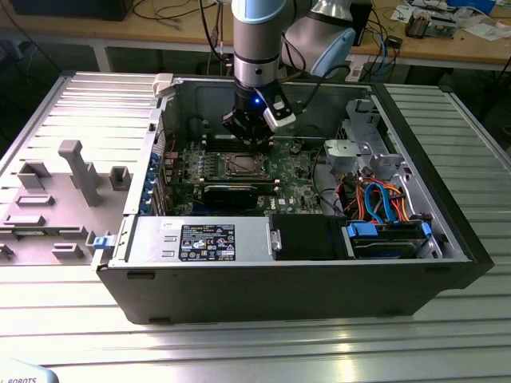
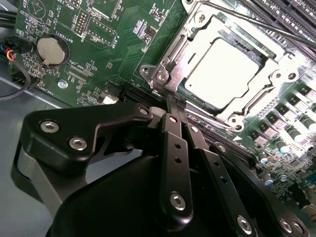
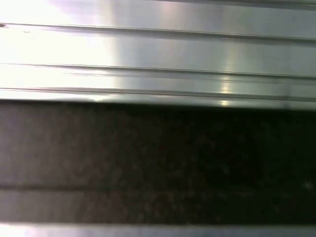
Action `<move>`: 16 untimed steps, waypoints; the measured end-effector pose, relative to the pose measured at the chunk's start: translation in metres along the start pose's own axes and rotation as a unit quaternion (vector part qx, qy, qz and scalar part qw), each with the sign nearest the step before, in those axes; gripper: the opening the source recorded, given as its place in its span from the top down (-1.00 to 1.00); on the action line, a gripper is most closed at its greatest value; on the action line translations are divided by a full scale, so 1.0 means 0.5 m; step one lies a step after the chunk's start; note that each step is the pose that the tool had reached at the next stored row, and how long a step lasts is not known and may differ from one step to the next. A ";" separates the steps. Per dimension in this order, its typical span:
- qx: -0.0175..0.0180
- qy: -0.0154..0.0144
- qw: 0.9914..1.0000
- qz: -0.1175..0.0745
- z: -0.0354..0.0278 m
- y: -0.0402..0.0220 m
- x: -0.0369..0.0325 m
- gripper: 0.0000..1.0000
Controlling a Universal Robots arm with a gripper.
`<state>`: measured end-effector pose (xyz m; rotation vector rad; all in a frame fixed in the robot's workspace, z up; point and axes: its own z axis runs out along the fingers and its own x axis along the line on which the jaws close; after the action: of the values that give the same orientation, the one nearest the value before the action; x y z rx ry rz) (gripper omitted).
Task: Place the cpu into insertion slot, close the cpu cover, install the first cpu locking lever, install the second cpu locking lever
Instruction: 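Install the first cpu locking lever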
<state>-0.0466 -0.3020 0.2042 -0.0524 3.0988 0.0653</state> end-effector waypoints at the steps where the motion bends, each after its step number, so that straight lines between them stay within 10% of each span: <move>1: 0.000 0.000 1.000 0.000 0.000 0.000 0.000 0.79; 16: -0.005 0.000 1.000 0.000 -0.010 0.002 -0.001 0.79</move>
<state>-0.0462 -0.3010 0.2092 -0.0522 3.0990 0.0801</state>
